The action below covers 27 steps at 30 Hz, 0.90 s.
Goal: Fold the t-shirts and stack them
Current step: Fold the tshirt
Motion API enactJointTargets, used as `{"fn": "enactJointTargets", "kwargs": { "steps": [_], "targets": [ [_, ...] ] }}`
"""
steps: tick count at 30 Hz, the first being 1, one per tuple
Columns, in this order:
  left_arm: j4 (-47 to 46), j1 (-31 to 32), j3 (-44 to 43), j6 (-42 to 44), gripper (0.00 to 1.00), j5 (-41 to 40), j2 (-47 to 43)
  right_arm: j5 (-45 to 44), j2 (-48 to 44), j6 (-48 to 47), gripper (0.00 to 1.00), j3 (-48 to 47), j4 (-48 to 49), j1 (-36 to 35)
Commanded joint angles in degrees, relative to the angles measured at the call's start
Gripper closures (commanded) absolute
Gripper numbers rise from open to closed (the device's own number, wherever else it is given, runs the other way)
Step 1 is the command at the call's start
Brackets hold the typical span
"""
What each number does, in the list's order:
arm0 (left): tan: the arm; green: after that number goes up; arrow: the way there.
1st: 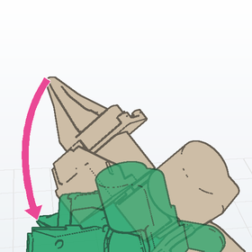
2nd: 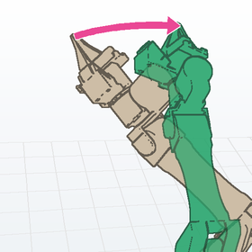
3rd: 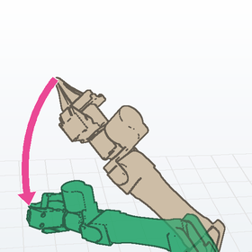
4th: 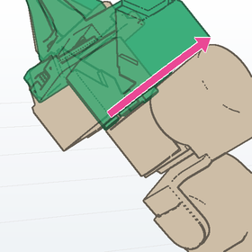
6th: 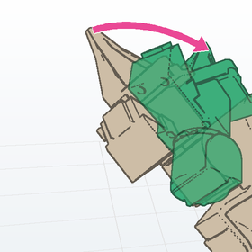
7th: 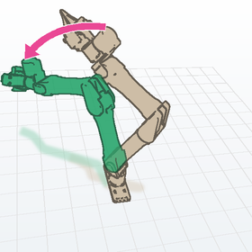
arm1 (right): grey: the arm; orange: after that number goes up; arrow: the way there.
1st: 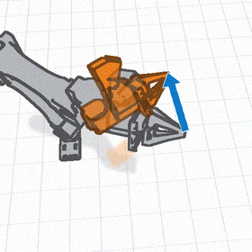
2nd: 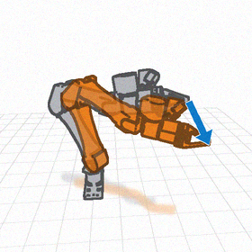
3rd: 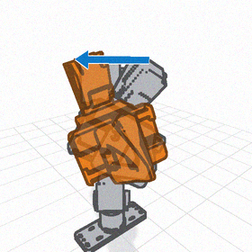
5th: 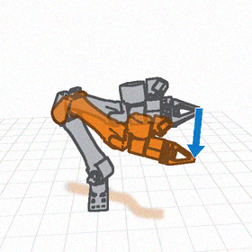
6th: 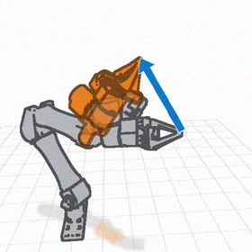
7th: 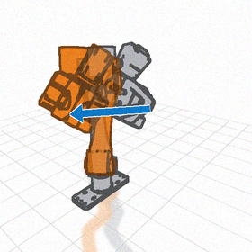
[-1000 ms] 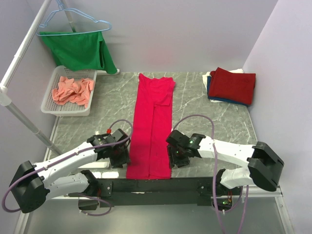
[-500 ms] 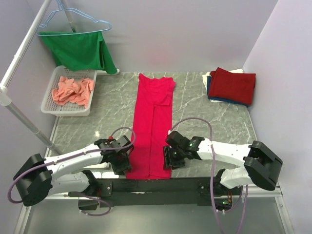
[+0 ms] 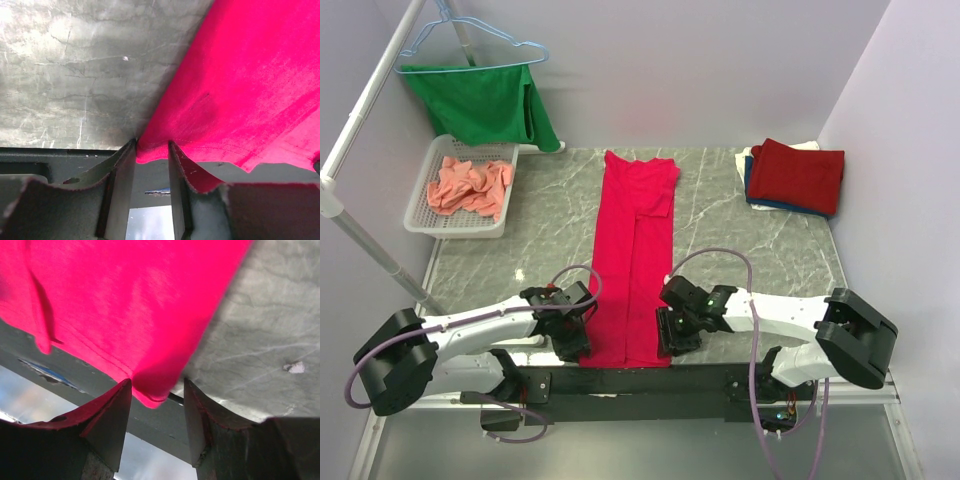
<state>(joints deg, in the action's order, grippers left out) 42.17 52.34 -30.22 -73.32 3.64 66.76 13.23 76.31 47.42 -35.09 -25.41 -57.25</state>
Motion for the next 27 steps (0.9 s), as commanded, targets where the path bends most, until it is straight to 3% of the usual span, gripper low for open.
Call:
{"fn": "enactJointTargets", "kwargs": {
  "steps": [1, 5, 10, 15, 27],
  "targets": [
    [-2.53, 0.83, 0.42, -1.04, 0.65, 0.75, 1.09, 0.92, 0.59, 1.27, 0.48, 1.78, 1.5, -0.84],
    [-2.18, 1.36, 0.25, -1.3, 0.69, 0.41, 1.35, 1.09, 1.64, 1.36, 0.51, 1.69, 2.03, -1.37],
    [-2.01, 1.63, -0.02, -1.48, 0.82, -0.12, 1.18, 0.92, 2.44, 0.92, 0.67, 1.08, 1.85, -1.72],
    [-2.18, 1.8, -0.1, 0.02, 0.99, -1.61, 1.27, 0.13, 2.09, 1.1, 1.0, 0.46, 0.63, -2.25],
    [0.71, 3.21, 1.83, -2.35, 0.99, -1.27, -5.67, -0.49, -6.07, 3.47, 1.0, 1.07, -3.68, -5.32]
  ]
}}
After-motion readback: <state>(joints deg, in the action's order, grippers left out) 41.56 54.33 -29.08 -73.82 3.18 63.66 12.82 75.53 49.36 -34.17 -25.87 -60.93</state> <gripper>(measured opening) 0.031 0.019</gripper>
